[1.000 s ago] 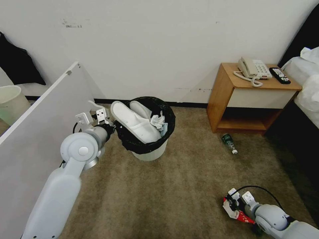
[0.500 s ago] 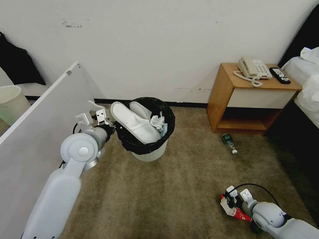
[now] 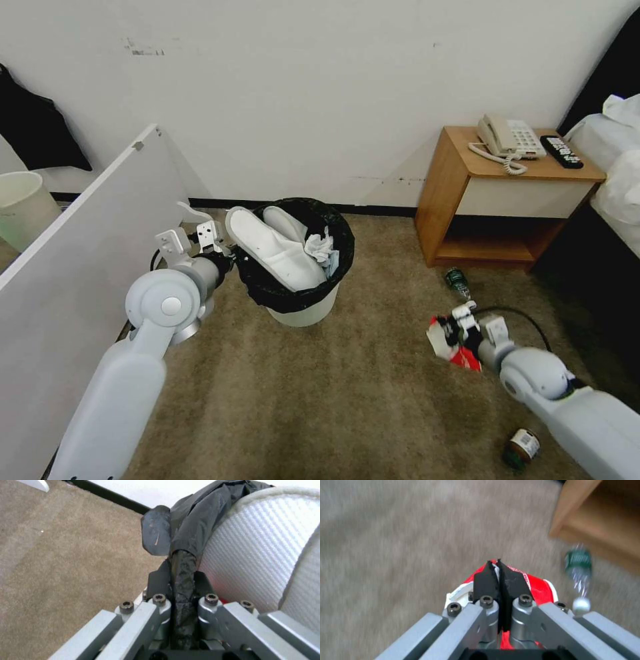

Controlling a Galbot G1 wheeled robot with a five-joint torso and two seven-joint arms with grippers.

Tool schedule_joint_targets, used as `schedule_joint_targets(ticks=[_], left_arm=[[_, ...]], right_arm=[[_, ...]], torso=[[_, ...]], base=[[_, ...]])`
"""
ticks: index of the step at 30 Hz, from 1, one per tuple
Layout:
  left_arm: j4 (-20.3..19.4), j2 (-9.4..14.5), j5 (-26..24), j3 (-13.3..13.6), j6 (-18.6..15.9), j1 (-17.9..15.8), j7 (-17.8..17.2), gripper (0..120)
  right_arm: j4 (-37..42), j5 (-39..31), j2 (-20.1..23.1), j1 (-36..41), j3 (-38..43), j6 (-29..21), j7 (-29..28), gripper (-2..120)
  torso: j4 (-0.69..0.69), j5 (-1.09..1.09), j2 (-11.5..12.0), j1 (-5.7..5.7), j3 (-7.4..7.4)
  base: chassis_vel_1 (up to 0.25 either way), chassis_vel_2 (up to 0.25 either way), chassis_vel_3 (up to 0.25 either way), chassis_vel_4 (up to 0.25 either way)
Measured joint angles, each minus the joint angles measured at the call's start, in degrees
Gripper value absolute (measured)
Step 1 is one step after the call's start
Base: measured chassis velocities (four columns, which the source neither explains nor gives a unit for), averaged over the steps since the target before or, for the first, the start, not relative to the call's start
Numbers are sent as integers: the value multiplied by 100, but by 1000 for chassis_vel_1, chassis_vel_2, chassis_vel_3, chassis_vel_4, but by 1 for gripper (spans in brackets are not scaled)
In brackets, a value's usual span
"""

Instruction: Pick up the trash bin, then pick up the garbage from the floor and place it into the trash bin.

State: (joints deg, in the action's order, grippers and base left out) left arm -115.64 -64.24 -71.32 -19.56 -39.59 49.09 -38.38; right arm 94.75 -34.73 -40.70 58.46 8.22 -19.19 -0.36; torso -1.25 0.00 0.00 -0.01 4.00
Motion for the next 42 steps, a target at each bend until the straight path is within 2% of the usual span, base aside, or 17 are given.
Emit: schedule_joint_targets(ticks=[14, 25, 27, 29, 33, 36, 37, 39, 40, 42], left_arm=[[-161, 30, -183, 83, -81, 116, -229, 4], [-287, 63, -323, 267, -149, 218, -380, 4], [-297, 77, -330, 351, -151, 232, -384, 4], [-298, 103, -331, 503, -153, 235, -385, 4], [-295, 107, -337, 637, -154, 205, -385, 4], [-258, 98, -352, 897, -147, 84, -364, 4], [-258, 98, -352, 897, -147, 84, -364, 4], [-205, 99, -358, 1132, -110, -70, -306, 4], [-205, 99, -358, 1132, -110, -70, -306, 4], [-164, 88, -355, 1300, -92, -194, -296, 4]], right_arm=[[750, -234, -159, -423, 668, -10, -46, 0], [1570, -612, -162, -629, 1332, -12, -121, 0], [1712, -691, -166, -686, 1399, 2, -119, 0], [1839, -793, -165, -744, 1422, 229, 28, 0], [1950, -800, -139, -761, 1429, 463, 289, 0], [2124, -854, -56, -732, 1428, 801, 755, 0], [2124, -854, -56, -732, 1428, 801, 755, 0], [2150, -921, 12, -706, 1398, 1119, 1127, 0], [2150, -921, 12, -706, 1398, 1119, 1127, 0], [2126, -963, 48, -693, 1356, 1342, 1368, 0]], torso=[[-1, 1, 0, 0, 0], [0, 1, 0, 0, -1], [0, 1, 0, 0, -1], [0, 0, 0, 0, 0], [1, 1, 0, 0, -1], [0, 0, 0, 0, -1], [0, 0, 0, 0, -1], [-1, 1, 0, 0, -1], [-1, 1, 0, 0, -1], [-1, 0, 0, 0, -1]], base=[[0, 0, 0, 0], [0, 0, 0, 0], [0, 0, 0, 0], [0, 0, 0, 0], [0, 0, 0, 0], [0, 0, 0, 0], [0, 0, 0, 0], [0, 0, 0, 0], [0, 0, 0, 0], [0, 0, 0, 0]])
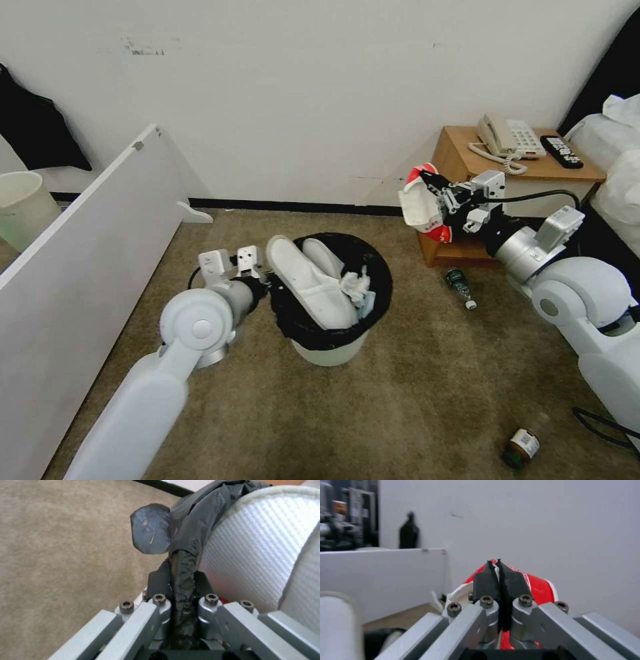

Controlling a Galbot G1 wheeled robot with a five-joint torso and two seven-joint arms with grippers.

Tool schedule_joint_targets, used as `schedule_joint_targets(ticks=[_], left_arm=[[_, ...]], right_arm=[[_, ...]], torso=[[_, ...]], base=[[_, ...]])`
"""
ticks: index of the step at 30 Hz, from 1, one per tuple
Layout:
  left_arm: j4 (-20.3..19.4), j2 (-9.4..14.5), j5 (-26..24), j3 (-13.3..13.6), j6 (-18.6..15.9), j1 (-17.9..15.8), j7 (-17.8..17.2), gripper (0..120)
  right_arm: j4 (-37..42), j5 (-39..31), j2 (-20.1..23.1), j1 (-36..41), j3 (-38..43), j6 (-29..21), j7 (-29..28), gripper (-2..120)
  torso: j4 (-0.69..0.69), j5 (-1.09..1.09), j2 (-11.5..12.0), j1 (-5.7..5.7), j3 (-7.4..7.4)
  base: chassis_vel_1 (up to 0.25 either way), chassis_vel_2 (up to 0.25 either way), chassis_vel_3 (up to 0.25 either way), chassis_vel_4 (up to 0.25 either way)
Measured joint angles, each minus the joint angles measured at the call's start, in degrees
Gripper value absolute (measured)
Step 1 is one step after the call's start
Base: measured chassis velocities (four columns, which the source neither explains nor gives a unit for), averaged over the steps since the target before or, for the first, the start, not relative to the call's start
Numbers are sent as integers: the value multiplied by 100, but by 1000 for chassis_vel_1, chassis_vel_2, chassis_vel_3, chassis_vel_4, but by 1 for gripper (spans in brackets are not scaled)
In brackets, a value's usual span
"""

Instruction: Pick up the trash bin, then pick up the garbage from the floor and place it into the trash bin.

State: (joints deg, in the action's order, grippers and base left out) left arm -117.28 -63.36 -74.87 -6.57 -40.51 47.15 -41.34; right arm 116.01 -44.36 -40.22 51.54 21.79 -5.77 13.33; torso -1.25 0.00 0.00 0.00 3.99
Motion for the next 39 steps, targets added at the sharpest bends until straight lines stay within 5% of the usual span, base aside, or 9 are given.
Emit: schedule_joint_targets(ticks=[13, 20, 28, 39], left_arm=[[279, -189, 15, 375, 19, -473, 3, 4], [682, -591, 113, 662, 84, -882, 116, 4], [956, -913, 139, 787, 93, -1167, 134, 4], [1162, -996, 192, 778, 93, -1322, 222, 4]], right_arm=[[19, -169, 42, -8, -184, 407, 591, 0], [-113, -121, 29, 10, -289, 455, 738, 0], [-233, -109, 8, 3, -367, 482, 772, 0], [-376, -38, -76, -48, -484, 532, 859, 0]], torso=[[1, 0, 0, 0, 0], [0, 0, 0, 0, 0], [0, 0, 0, 0, 1], [1, 0, 0, 0, 0]], base=[[0, 0, 0, 0], [0, 0, 0, 0], [0, 0, 0, 0], [0, 0, 0, 0]])
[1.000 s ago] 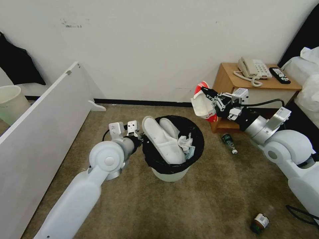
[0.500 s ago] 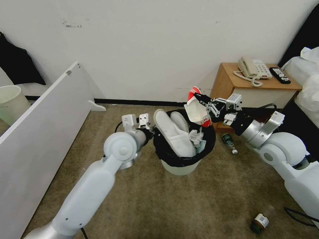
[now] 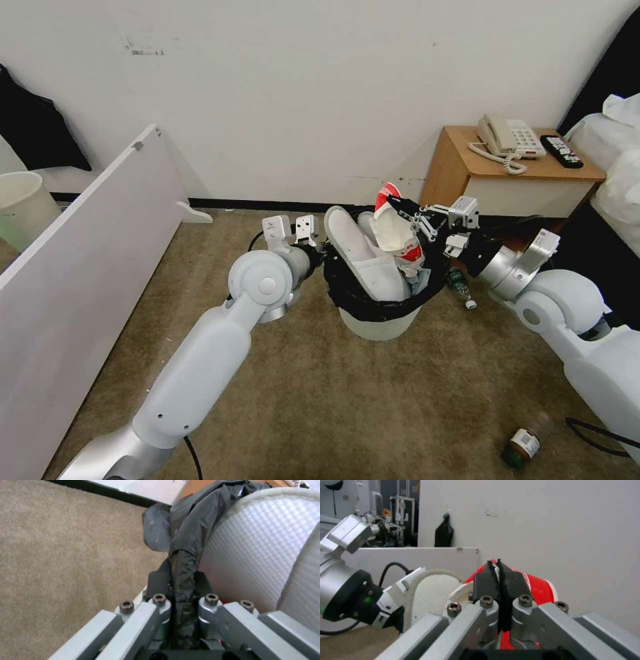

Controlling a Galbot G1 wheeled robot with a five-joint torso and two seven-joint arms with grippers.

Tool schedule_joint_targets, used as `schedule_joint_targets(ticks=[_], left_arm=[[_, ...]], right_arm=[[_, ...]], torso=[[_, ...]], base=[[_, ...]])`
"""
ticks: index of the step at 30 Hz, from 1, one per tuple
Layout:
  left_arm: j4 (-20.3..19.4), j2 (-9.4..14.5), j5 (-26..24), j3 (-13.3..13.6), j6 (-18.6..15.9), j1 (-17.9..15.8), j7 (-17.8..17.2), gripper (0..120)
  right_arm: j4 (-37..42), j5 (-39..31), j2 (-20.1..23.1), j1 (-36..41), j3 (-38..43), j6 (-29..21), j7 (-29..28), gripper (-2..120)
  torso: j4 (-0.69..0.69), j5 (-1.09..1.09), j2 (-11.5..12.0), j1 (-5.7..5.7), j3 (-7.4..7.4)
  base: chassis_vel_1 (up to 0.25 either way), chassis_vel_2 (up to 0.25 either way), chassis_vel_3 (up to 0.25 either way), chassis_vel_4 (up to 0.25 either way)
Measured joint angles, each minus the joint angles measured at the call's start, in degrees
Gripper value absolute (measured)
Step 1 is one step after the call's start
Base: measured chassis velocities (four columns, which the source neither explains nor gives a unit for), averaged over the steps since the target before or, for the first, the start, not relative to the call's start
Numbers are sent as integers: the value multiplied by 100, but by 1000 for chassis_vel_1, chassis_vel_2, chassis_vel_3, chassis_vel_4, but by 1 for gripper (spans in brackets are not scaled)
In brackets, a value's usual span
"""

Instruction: Pick up the trash bin, then pick up the garbage from the floor and place it into the trash bin.

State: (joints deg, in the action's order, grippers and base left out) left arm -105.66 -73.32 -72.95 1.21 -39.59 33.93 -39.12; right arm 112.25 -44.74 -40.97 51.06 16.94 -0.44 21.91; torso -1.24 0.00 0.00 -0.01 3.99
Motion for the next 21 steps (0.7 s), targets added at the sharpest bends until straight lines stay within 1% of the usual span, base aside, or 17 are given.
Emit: schedule_joint_targets(ticks=[6, 7, 8, 9, 10, 11, 13, 14, 16, 17, 18, 21], left_arm=[[4, -11, -1, -34, 0, -39, 13, 4], [0, -2, -3, -48, 0, -39, 14, 4], [-9, 16, -4, -56, 0, -39, 13, 4], [-9, 16, -4, -56, 0, -39, 13, 4], [-26, 40, -5, -68, 0, -30, 14, 4], [-26, 40, -5, -68, 0, -30, 14, 4], [-52, 82, -5, -83, 0, 6, 13, 4], [-52, 82, -5, -83, 0, 6, 13, 4], [-75, 95, -4, -95, 0, 31, 13, 4], [-84, 95, -2, -102, 1, 49, 13, 4], [-84, 95, -2, -102, 1, 49, 13, 4], [-92, 86, 30, -109, 2, 93, 13, 4]], right_arm=[[-19, 41, -27, -13, -38, 3, -101, 0], [-22, 48, -34, -22, -44, 6, -118, 2], [-23, 49, -42, -34, -53, 7, -144, 7], [-23, 49, -42, -34, -53, 7, -144, 7], [-30, 52, -60, -51, -65, 7, -184, 11], [-30, 52, -60, -51, -65, 7, -184, 11], [-44, 62, -96, -81, -94, 8, -222, 25], [-44, 62, -96, -81, -94, 8, -222, 25], [-52, 63, -104, -89, -105, 9, -233, 33], [-63, 66, -104, -90, -111, 11, -236, 40], [-63, 66, -104, -90, -111, 11, -236, 40], [-74, 68, -64, -90, -115, 19, -241, 54]], torso=[[-1, 0, 0, 0, 0], [-1, 0, 0, 0, 0], [-1, 0, 0, 0, 0], [-1, 0, 0, 0, 0], [-1, 0, 0, 0, 0], [-1, 0, 0, 0, 0], [0, 0, 0, 0, 0], [0, 0, 0, 0, 0], [0, 0, 0, 0, 0], [0, 1, 0, 0, 0], [0, 1, 0, 0, 0], [-1, 1, 0, 0, 0]], base=[[0, 0, 0, 0], [0, 0, 0, 0], [0, 0, 0, 0], [0, 0, 0, 0], [0, 0, 0, 0], [0, 0, 0, 0], [0, 0, 0, 0], [0, 0, 0, 0], [0, 0, 0, 0], [0, 0, 0, 0], [0, 0, 0, 0], [0, 0, 0, 0]])
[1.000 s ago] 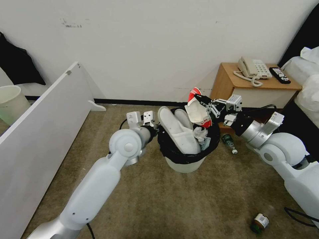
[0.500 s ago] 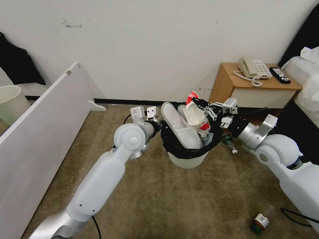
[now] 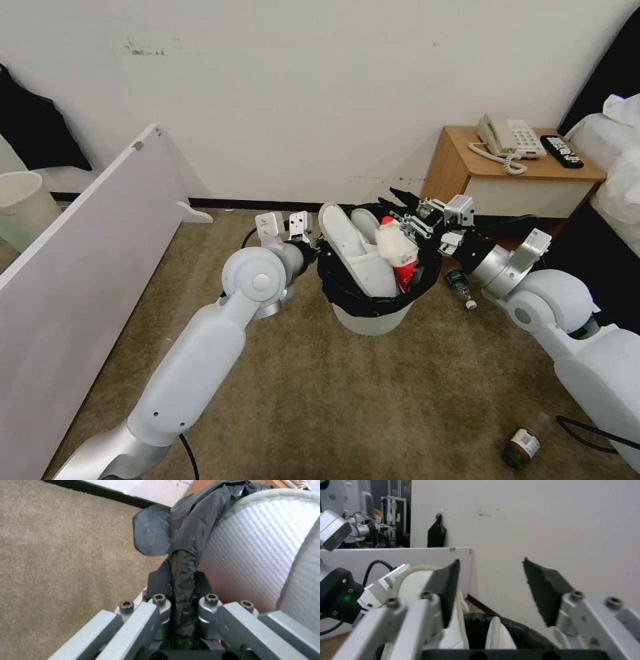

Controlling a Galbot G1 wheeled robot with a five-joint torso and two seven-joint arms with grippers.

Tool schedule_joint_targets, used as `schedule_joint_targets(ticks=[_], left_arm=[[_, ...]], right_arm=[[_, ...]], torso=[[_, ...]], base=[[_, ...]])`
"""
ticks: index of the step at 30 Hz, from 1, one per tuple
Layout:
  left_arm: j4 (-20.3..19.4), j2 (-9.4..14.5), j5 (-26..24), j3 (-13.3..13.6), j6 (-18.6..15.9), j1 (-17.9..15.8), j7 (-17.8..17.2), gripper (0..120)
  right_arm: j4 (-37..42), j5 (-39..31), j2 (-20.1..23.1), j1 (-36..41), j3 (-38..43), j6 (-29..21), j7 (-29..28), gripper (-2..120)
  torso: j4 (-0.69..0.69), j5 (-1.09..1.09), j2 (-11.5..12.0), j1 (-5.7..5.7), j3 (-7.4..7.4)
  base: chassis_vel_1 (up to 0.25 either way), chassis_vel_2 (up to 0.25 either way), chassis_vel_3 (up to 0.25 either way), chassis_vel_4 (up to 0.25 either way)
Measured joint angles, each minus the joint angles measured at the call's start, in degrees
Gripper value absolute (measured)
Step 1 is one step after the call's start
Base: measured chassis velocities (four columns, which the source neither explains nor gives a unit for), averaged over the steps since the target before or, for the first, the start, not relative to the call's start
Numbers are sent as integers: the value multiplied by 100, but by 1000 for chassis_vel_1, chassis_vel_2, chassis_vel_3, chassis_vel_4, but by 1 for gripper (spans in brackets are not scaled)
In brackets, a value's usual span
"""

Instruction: Pick up the trash bin, then pick up the garbage from the floor and place it into the trash bin.

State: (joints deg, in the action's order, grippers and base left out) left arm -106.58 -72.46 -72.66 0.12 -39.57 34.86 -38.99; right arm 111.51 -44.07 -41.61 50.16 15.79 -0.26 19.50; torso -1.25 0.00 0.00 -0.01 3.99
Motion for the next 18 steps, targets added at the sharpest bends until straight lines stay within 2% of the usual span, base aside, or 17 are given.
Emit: schedule_joint_targets(ticks=[1, 3, 4, 7, 11, 12, 18], left_arm=[[0, 0, 0, 0, 0, 0, 0, 4], [-10, -1, 9, -3, 2, 11, -1, 4], [-10, -1, 9, -3, 2, 11, -1, 4], [-27, 0, 10, -8, 4, 12, -7, 4], [-32, 3, 22, -24, 5, 34, -10, 4], [-32, 6, 39, -43, 6, 60, -10, 4], [-71, 5, 80, -247, 6, 189, -10, 4]], right_arm=[[0, 0, 0, 0, 0, 0, 0, 54], [-2, -13, 25, -19, -2, 2, -9, 64], [-2, -13, 25, -19, -2, 2, -9, 64], [-38, -21, 17, -63, -35, 3, -64, 81], [-65, -13, 3, -72, -66, 9, -75, 89], [-67, -11, -1, -75, -81, 15, -80, 96], [24, -77, 16, -129, -14, -50, -248, 100]], torso=[[0, 0, 0, 0, 0], [0, 0, 0, 0, 0], [0, 0, 0, 0, 0], [0, 0, 0, 0, 0], [0, 0, 0, 0, 0], [0, 0, 0, 0, 0], [1, 0, 0, 0, 0]], base=[[0, 0, 0, 0], [0, 0, 0, 0], [0, 0, 0, 0], [0, 0, 0, 0], [0, 0, 0, 0], [0, 0, 0, 0], [0, 0, 0, 0]])
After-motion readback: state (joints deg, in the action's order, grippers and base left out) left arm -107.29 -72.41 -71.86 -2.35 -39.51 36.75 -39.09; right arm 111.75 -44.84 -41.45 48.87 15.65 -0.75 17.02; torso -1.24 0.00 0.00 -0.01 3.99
